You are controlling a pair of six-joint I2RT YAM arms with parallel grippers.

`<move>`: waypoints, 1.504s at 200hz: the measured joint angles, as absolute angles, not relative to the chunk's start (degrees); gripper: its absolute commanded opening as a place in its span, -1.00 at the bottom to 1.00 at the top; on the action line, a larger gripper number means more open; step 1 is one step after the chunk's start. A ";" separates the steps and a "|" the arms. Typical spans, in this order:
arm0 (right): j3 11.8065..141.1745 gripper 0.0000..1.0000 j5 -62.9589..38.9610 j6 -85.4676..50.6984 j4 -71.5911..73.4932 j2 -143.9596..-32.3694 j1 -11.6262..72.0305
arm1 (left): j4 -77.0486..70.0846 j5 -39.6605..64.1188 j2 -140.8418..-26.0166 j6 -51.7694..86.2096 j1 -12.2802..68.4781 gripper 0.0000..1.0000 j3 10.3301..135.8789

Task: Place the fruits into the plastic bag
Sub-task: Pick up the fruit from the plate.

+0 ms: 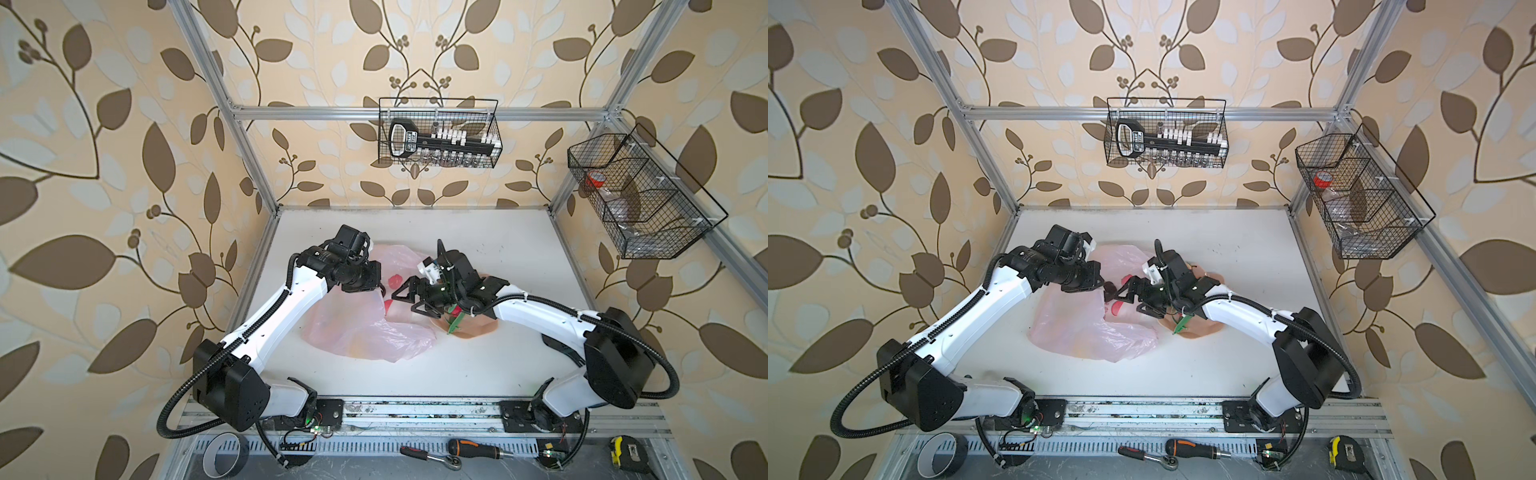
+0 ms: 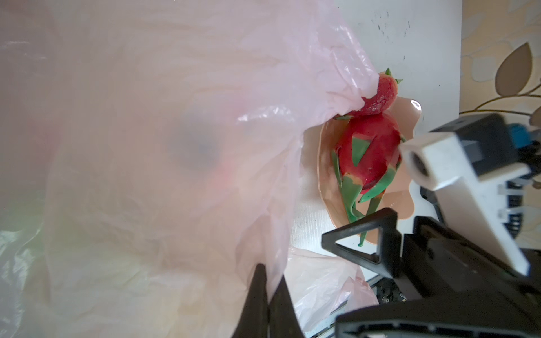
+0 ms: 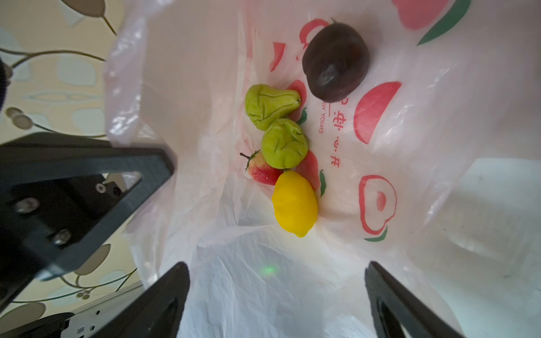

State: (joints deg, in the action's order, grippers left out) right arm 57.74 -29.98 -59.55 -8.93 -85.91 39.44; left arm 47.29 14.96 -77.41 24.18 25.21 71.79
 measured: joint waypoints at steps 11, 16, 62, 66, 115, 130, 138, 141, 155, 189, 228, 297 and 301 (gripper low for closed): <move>57.74 0.91 -29.63 -58.50 -10.72 -83.96 38.24 | 47.27 14.96 -77.41 24.18 25.21 -1.00 71.79; 57.74 0.92 -29.43 -58.00 -11.62 -83.05 37.67 | 47.27 14.96 -77.41 24.18 25.21 -1.00 71.79; 57.49 0.93 -27.22 -50.68 -22.11 -74.81 31.27 | 47.27 14.98 -77.41 24.21 25.21 -1.00 71.79; 57.36 0.93 -27.05 -49.93 -23.11 -74.11 30.57 | 47.27 14.96 -77.41 24.18 25.21 -1.00 71.79; 56.88 0.87 -19.14 -35.70 -38.11 -67.72 22.52 | 47.27 14.98 -77.41 24.18 25.21 -1.00 71.79; 56.88 0.85 -15.81 -31.42 -42.19 -66.72 20.84 | 47.27 14.98 -77.41 24.18 25.21 -1.00 71.79; 56.88 0.84 -14.28 -29.58 -44.01 -66.41 20.12 | 47.29 14.98 -77.41 24.18 25.21 -1.00 71.79; 56.88 0.84 -13.67 -28.80 -44.75 -66.35 19.86 | 47.27 14.98 -77.41 24.18 25.21 -1.00 71.79; 56.88 0.83 -11.73 -26.59 -47.11 -66.26 18.83 | 47.29 14.98 -77.41 24.18 25.21 -1.00 71.79; 56.47 0.94 -10.96 -24.97 -48.71 -66.28 17.52 | 47.29 14.98 -77.41 24.18 25.21 -1.00 71.79; 55.68 0.99 -13.37 -25.78 -46.96 -67.33 17.45 | 47.29 14.98 -77.41 24.18 25.21 -1.00 71.79; 55.35 1.00 -17.45 -28.75 -40.84 -75.64 17.45 | 47.31 14.98 -76.66 24.18 25.21 -1.00 71.79; 55.35 0.99 -17.54 -28.97 -40.49 -76.18 17.45 | 47.31 14.98 -76.64 24.18 25.21 -1.00 71.79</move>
State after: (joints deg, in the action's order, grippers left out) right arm 55.35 -17.54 -28.97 -40.49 -76.18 17.45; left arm 47.31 14.98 -76.64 24.18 25.21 71.79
